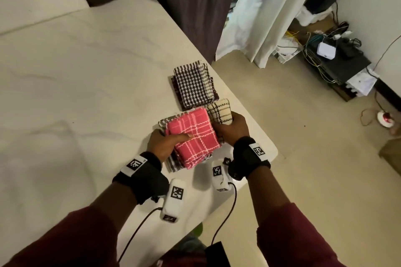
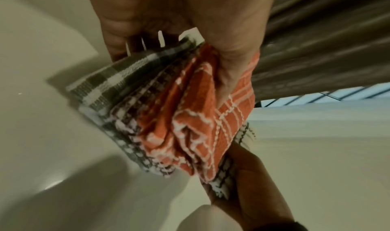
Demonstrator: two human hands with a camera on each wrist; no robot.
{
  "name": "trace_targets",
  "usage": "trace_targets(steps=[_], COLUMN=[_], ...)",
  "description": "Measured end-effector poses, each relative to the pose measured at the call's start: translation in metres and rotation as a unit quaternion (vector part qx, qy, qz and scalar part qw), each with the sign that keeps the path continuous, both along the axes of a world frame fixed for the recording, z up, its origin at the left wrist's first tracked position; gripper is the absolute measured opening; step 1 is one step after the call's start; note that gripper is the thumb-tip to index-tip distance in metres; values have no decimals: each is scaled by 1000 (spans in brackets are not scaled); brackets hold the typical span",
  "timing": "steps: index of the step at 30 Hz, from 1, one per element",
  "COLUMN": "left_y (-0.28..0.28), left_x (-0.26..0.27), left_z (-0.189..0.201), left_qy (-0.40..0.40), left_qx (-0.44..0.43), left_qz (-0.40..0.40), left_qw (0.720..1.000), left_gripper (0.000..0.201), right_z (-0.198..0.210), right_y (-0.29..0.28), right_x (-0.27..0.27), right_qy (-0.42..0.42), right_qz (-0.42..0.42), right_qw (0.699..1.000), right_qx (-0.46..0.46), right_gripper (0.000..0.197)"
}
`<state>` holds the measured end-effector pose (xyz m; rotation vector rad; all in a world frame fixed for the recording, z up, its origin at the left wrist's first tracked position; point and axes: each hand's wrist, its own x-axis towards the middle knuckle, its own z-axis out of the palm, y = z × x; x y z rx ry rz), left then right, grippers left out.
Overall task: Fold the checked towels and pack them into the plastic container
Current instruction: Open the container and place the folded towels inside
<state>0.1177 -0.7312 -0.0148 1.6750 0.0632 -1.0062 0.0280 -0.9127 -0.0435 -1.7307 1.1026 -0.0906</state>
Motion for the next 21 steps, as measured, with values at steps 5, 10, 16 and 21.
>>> trace_targets(steps=[5, 10, 16, 21], left_y=[49, 163, 334, 452], left_x=[5, 24, 24, 12], left_z=[41, 88, 118, 109], left_qy=[-53, -111, -131, -55], left_qx=[-79, -119, -135, -143], left_qz=[23, 98, 280, 346], left_qw=[995, 982, 941, 925], left_gripper=[45, 59, 33, 32], right_z=[38, 76, 109, 115], right_y=[49, 123, 249, 340], right_x=[4, 46, 105, 139], right_qy=[-138, -238, -254, -215], right_qz=[34, 83, 150, 151], right_qw=[989, 955, 920, 909], right_qx=[51, 157, 257, 325], right_gripper=[23, 34, 47, 42])
